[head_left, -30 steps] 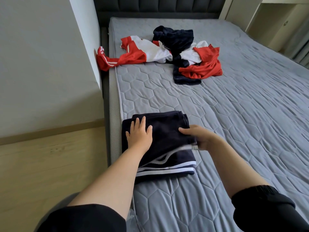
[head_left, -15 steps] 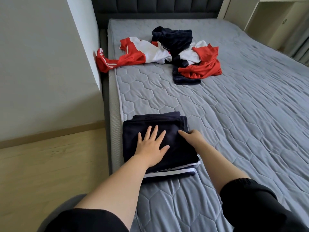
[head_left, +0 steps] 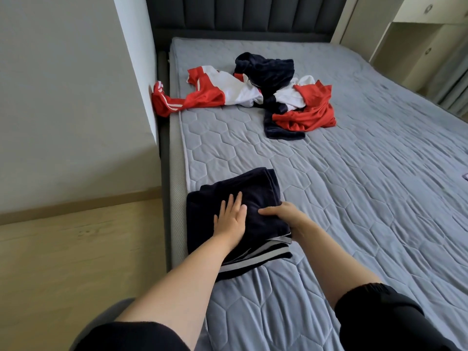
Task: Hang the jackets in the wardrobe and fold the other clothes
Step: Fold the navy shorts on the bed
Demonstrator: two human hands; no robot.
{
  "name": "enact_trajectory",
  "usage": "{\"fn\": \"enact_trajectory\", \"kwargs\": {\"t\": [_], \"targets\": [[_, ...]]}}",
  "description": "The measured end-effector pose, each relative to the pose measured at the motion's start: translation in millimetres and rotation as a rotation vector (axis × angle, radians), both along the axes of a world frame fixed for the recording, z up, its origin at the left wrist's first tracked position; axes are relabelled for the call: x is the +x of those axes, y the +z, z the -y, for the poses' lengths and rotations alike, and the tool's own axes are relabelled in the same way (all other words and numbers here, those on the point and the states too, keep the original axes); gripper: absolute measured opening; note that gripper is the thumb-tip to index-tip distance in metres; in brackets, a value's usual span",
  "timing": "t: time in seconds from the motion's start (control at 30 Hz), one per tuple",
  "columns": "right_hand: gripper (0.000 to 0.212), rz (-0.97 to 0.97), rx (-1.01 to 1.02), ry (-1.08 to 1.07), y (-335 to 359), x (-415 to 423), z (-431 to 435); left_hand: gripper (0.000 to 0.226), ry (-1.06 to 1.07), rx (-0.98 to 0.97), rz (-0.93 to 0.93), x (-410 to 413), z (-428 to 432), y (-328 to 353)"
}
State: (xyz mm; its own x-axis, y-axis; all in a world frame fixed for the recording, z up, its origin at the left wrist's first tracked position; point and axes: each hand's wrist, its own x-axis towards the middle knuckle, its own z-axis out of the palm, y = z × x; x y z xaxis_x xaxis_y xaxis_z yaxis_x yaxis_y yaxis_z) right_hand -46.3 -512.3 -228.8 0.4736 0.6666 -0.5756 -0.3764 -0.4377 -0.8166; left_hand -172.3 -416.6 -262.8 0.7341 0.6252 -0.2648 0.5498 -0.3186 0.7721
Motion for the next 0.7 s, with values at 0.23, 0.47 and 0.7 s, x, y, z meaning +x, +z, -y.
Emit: {"fn": "enact_trajectory", "kwargs": {"t": [0.23, 0.47, 0.7], "targets": [[0.028, 0.156, 0.124, 0.049, 76.2, -46.2, -90.2, 0.051, 0.351, -0.522, 0.630, -29.1, -59.7, 57.9], [0.034, 0.157, 0.170, 0.230, 153.9, -136.7, -237.0, 0.050, 0.633, -0.520, 0.730, -117.9, -188.6, 140.7], [0.028, 0.098, 0.238, 0.473, 265.7, -252.9, -347.2, 0.051, 0.845, -0.455, 0.577, -250.0, -274.7, 266.4]]}}
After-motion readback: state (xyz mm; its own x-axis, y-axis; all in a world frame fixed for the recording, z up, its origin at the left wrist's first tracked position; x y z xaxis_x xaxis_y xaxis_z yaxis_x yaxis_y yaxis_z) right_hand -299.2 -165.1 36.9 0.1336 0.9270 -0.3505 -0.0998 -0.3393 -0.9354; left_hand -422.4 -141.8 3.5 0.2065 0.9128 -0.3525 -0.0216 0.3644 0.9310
